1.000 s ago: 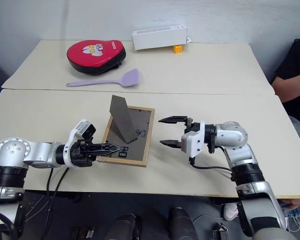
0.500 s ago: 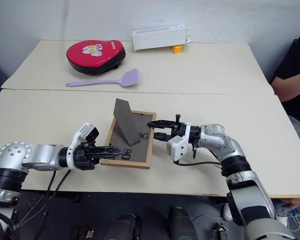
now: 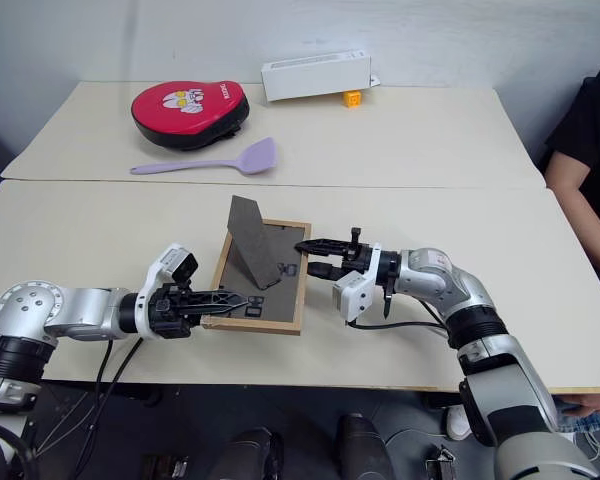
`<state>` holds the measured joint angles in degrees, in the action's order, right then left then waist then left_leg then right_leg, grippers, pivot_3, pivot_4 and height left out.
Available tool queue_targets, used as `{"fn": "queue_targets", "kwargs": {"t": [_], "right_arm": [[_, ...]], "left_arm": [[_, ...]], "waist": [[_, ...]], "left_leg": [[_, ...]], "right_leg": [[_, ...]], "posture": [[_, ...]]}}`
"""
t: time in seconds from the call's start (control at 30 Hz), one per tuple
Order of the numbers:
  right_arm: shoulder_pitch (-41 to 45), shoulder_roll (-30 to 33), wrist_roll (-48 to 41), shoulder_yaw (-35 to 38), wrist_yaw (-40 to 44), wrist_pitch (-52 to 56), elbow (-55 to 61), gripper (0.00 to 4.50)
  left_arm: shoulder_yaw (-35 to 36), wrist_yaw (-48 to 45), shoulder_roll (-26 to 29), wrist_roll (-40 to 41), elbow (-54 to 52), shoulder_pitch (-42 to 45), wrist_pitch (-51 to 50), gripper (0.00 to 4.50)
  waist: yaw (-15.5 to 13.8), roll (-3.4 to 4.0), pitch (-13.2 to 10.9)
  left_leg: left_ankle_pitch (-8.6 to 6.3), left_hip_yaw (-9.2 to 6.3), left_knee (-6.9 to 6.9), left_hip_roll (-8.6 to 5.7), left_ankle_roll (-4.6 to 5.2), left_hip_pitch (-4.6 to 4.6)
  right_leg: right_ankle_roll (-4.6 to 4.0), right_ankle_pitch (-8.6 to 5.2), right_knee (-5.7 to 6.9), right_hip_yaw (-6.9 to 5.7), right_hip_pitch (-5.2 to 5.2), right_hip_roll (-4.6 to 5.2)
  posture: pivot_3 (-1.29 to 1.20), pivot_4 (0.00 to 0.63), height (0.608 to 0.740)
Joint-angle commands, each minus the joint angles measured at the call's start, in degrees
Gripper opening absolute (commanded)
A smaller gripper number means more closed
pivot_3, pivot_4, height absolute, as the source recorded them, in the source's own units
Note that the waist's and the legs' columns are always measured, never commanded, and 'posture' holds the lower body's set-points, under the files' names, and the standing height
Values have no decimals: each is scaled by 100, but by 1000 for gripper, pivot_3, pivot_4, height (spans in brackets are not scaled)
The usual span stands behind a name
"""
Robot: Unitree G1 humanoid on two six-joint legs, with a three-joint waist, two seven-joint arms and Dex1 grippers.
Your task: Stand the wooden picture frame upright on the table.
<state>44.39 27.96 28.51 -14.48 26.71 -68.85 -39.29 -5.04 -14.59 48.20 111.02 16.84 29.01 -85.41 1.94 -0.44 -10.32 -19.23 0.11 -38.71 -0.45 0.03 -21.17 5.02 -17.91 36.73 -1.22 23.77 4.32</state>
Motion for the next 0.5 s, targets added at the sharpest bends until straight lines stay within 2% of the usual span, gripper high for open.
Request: {"fn": "queue_targets", "kwargs": {"t": [0.03, 0.07, 0.13, 0.27, 0.4, 0.5], "right_arm": [[46, 16, -124, 111, -437, -64, 59, 1494], [24, 35, -139, 98, -466, -68, 68, 1493], [-26, 96, -181, 72, -511, -75, 162, 1493], [-64, 190, -167, 75, -645, -169, 259, 1247], [-120, 304, -237, 50, -693, -259, 282, 1229], [-196, 401, -487, 6, -605, -277, 331, 1228]], "left_arm": [[495, 785, -300, 198, -602, -133, 831, 1275], [615, 1091, -348, 198, -738, -206, 1077, 1275], [744, 922, -163, 198, -863, -264, 820, 1990], [1138, 731, 225, 198, -938, -568, 690, 3001], [1491, 587, 764, -19, -824, -880, 696, 3043], [1995, -79, 843, -1037, -1136, -1131, 1149, 3043]], "waist": [[1, 0, 0], [-15, 1, -1], [-25, -6, -4], [2, -8, -5], [36, -8, -5], [39, -8, -5]], "left_leg": [[0, 0, 0, 0, 0, 0], [0, 0, -1, 0, 0, 1], [-1, -1, -7, 0, 1, -2], [-2, -2, -9, 3, -1, -2], [-2, -1, -1, 3, -2, 1], [-2, -3, -2, 4, -2, 1]], "right_leg": [[0, 0, 0, 0, 0, 0], [0, 0, 0, 2, 0, 1], [0, 0, 0, 1, 0, 6], [0, 0, 2, 2, -1, 0], [-3, -2, 7, 5, 1, -2], [-4, -3, 6, 4, 1, -3]], "posture": [[0, 150, 740], [0, 150, 740], [0, 150, 740], [0, 150, 740], [0, 150, 740], [0, 150, 740]]}}
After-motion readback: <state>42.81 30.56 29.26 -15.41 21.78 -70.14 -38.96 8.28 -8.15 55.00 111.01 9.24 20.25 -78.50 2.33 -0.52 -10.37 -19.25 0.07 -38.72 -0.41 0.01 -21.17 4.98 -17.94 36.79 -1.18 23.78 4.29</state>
